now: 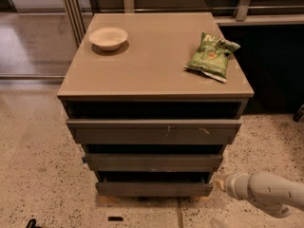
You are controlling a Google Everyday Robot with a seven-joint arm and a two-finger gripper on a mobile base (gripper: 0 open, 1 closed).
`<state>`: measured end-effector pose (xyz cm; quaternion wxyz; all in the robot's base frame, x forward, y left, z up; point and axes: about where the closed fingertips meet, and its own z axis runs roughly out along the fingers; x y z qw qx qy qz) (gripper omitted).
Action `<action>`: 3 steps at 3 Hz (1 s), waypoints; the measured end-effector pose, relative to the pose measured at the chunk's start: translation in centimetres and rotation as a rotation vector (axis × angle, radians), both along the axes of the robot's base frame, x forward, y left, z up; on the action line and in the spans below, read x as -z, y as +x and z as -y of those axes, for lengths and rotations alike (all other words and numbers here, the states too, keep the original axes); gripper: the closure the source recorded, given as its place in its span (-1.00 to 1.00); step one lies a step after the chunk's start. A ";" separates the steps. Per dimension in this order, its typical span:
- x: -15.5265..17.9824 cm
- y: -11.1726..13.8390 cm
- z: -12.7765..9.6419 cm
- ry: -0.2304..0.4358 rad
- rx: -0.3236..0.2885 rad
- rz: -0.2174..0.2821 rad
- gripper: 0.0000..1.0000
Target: Close middle drawer
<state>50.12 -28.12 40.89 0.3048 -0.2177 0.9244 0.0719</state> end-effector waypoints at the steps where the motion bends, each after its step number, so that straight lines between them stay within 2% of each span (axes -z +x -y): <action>1: 0.0 -0.7 0.0 0.002 0.007 0.001 0.69; 3: 0.0 -0.7 0.0 0.002 0.007 0.001 -0.24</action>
Offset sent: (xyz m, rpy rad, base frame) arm -0.0065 0.0002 -0.0004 0.0020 -0.0006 -0.0069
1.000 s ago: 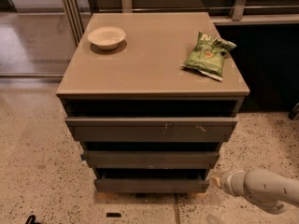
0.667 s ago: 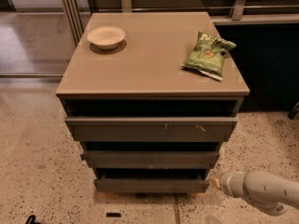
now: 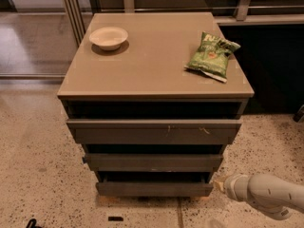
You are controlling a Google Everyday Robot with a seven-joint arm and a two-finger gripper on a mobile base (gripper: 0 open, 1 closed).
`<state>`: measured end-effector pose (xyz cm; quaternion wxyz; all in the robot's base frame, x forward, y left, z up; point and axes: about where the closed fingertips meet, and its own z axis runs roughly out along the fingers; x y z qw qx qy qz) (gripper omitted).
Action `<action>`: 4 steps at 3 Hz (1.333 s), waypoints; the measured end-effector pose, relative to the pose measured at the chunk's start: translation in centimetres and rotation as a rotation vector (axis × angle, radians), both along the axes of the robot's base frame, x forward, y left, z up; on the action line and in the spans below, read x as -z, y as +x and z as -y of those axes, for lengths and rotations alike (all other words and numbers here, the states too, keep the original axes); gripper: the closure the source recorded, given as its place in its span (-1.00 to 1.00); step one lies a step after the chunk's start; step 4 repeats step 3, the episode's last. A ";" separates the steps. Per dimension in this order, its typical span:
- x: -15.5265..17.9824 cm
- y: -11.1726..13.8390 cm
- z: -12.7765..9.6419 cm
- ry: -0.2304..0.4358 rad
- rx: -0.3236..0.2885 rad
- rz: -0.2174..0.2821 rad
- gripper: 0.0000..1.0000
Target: Close middle drawer
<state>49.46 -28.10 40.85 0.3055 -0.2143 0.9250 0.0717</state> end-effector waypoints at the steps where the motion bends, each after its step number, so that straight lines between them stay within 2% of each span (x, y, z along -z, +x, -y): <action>1: 0.0 0.0 0.0 0.000 0.000 0.000 -0.71; 2: 0.0 0.0 0.0 0.000 0.000 0.000 -1.00; 4: 0.0 0.0 0.0 0.000 0.000 0.000 -1.00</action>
Offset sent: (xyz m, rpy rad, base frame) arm 0.0000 0.0000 0.0000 0.0000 0.0000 0.0000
